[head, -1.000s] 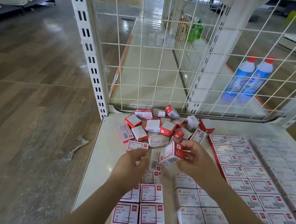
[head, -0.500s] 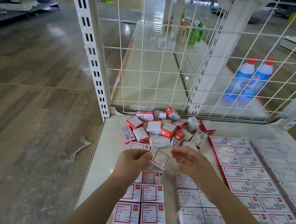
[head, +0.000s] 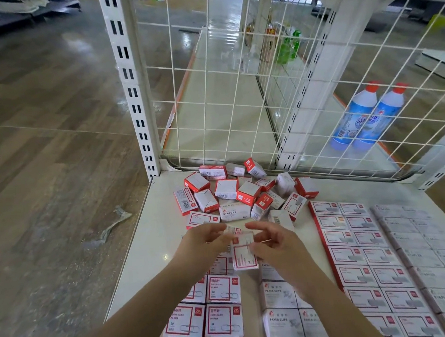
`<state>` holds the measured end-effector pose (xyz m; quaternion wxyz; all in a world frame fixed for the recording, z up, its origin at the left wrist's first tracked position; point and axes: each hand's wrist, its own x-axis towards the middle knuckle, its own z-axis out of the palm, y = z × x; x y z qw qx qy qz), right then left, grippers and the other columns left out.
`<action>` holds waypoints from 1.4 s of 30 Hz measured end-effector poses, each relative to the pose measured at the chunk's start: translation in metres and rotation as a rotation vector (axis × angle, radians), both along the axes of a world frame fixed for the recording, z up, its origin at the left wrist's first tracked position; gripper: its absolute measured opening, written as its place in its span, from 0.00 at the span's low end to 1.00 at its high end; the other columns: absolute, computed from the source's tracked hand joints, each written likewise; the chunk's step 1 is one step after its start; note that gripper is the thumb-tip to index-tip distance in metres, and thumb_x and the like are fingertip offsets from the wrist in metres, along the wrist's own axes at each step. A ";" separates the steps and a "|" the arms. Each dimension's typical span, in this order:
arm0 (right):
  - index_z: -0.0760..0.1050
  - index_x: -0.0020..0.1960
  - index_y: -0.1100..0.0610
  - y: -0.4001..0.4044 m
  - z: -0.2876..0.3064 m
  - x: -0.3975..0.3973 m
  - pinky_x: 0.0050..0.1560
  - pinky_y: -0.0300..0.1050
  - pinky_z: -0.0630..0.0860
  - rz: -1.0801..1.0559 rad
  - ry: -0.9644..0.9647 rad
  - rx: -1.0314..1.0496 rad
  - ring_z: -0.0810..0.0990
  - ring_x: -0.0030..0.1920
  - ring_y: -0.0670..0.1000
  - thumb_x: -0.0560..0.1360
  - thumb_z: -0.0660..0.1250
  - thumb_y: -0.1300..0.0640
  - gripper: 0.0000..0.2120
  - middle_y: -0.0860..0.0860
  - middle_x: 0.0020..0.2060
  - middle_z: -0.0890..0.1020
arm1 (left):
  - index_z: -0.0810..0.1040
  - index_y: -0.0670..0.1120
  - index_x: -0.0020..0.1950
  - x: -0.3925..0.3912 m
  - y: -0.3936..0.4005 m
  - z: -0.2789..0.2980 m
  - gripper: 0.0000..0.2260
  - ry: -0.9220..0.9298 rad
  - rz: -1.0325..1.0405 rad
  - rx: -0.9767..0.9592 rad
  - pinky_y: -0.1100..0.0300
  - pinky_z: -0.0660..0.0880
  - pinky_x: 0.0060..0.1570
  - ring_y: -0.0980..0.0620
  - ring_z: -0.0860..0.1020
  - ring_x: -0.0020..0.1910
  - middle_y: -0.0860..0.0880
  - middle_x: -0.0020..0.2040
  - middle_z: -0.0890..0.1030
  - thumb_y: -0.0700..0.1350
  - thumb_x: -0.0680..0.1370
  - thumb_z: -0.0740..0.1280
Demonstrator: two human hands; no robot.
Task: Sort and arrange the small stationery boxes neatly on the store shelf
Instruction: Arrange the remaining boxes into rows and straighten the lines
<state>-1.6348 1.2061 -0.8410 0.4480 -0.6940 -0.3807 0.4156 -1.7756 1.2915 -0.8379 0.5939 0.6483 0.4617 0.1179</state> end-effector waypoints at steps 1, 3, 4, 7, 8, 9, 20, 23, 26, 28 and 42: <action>0.76 0.49 0.48 0.001 -0.002 0.001 0.40 0.36 0.78 -0.065 0.018 0.010 0.82 0.44 0.48 0.73 0.65 0.66 0.14 0.50 0.40 0.82 | 0.76 0.48 0.61 0.001 -0.001 -0.001 0.11 0.005 0.006 -0.018 0.58 0.80 0.46 0.51 0.81 0.47 0.52 0.48 0.82 0.48 0.79 0.61; 0.76 0.51 0.53 0.003 -0.008 0.002 0.42 0.40 0.80 -0.193 0.088 0.022 0.82 0.47 0.52 0.73 0.65 0.66 0.11 0.54 0.44 0.82 | 0.76 0.48 0.59 0.001 -0.003 -0.002 0.10 0.029 0.009 -0.036 0.60 0.80 0.44 0.52 0.81 0.45 0.52 0.47 0.82 0.47 0.80 0.60; 0.75 0.52 0.54 0.005 -0.010 0.002 0.46 0.45 0.81 -0.244 0.133 0.021 0.83 0.48 0.53 0.73 0.66 0.65 0.10 0.56 0.46 0.82 | 0.77 0.48 0.58 0.001 -0.004 -0.003 0.10 0.037 0.010 -0.033 0.61 0.79 0.44 0.52 0.81 0.45 0.52 0.47 0.82 0.47 0.80 0.60; 0.72 0.53 0.58 0.007 -0.015 -0.003 0.52 0.52 0.80 -0.312 0.271 0.027 0.83 0.48 0.55 0.73 0.67 0.65 0.10 0.59 0.49 0.82 | 0.79 0.48 0.56 0.004 -0.007 -0.003 0.10 0.015 0.038 -0.023 0.64 0.78 0.44 0.54 0.79 0.45 0.55 0.43 0.81 0.45 0.80 0.61; 0.71 0.53 0.58 0.007 -0.015 -0.006 0.51 0.51 0.80 -0.320 0.300 0.032 0.83 0.48 0.55 0.73 0.66 0.65 0.10 0.59 0.49 0.82 | 0.79 0.48 0.57 0.005 -0.007 -0.002 0.10 0.002 0.057 -0.028 0.67 0.77 0.41 0.56 0.79 0.44 0.56 0.42 0.80 0.44 0.80 0.61; 0.70 0.53 0.58 0.008 -0.014 -0.009 0.51 0.50 0.80 -0.322 0.310 0.041 0.83 0.49 0.55 0.73 0.66 0.66 0.10 0.59 0.49 0.82 | 0.79 0.47 0.58 0.006 -0.007 -0.001 0.10 -0.005 0.080 -0.034 0.69 0.76 0.39 0.56 0.79 0.43 0.57 0.41 0.80 0.44 0.79 0.62; 0.76 0.50 0.47 0.001 -0.011 -0.008 0.47 0.36 0.77 -0.076 0.039 0.032 0.81 0.46 0.43 0.70 0.69 0.67 0.17 0.45 0.45 0.83 | 0.78 0.45 0.59 -0.003 0.005 -0.001 0.11 -0.064 0.263 -0.024 0.63 0.78 0.43 0.53 0.81 0.45 0.52 0.45 0.81 0.41 0.78 0.64; 0.77 0.50 0.53 0.004 -0.015 -0.009 0.43 0.35 0.77 -0.097 0.069 0.003 0.82 0.46 0.47 0.71 0.66 0.70 0.15 0.50 0.43 0.84 | 0.78 0.46 0.57 -0.001 0.003 0.000 0.09 -0.081 0.225 -0.025 0.63 0.79 0.40 0.54 0.81 0.43 0.52 0.46 0.81 0.41 0.78 0.65; 0.77 0.47 0.50 0.007 -0.016 -0.008 0.45 0.35 0.77 -0.101 0.001 -0.019 0.81 0.47 0.47 0.72 0.67 0.68 0.13 0.49 0.44 0.83 | 0.78 0.49 0.52 0.003 0.003 0.001 0.06 -0.044 0.181 0.025 0.66 0.78 0.35 0.51 0.80 0.47 0.51 0.50 0.80 0.41 0.78 0.64; 0.76 0.47 0.48 0.007 -0.016 -0.007 0.50 0.39 0.76 -0.073 -0.053 -0.028 0.80 0.48 0.48 0.71 0.68 0.66 0.13 0.49 0.44 0.82 | 0.77 0.49 0.52 0.003 0.007 0.003 0.06 -0.036 0.202 0.051 0.68 0.75 0.34 0.50 0.79 0.49 0.51 0.51 0.80 0.41 0.78 0.64; 0.78 0.47 0.52 0.018 -0.022 -0.001 0.45 0.31 0.75 0.150 -0.093 -0.119 0.79 0.50 0.45 0.75 0.65 0.64 0.08 0.47 0.47 0.81 | 0.77 0.47 0.55 -0.009 0.006 -0.002 0.08 0.055 0.137 0.101 0.70 0.76 0.34 0.50 0.79 0.49 0.50 0.52 0.80 0.42 0.79 0.61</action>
